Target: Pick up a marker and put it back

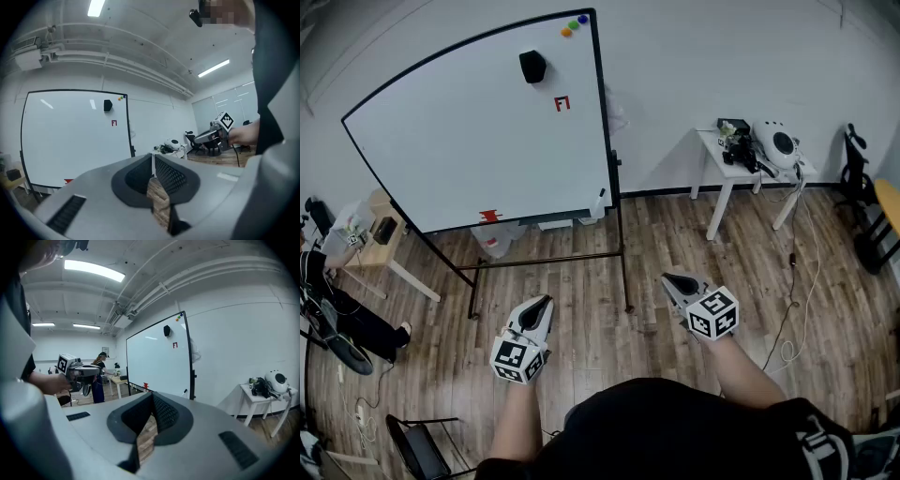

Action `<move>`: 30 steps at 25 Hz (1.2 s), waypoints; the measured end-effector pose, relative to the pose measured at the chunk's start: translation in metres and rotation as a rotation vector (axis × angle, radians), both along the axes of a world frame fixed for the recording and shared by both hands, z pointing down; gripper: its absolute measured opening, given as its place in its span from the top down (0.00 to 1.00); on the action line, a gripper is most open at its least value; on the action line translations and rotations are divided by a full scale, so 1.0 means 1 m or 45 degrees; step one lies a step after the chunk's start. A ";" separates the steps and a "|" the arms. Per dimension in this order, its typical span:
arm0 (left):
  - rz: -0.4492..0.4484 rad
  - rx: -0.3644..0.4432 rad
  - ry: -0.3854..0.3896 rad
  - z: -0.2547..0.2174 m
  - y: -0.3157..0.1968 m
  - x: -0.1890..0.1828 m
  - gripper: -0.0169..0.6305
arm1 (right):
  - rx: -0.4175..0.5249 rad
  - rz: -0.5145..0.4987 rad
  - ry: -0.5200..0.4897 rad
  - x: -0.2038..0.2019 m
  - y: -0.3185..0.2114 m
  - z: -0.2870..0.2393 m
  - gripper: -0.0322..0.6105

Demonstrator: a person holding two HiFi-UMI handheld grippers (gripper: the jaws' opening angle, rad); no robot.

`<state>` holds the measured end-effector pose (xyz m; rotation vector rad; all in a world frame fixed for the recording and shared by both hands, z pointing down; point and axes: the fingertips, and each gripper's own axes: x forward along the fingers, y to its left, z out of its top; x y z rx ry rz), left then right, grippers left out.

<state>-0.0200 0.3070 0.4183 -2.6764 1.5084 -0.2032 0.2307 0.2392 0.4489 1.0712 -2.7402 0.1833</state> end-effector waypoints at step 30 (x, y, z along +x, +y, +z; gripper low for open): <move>0.056 -0.123 0.051 0.030 -0.098 -0.025 0.92 | -0.067 0.032 -0.010 -0.027 -0.101 0.016 0.95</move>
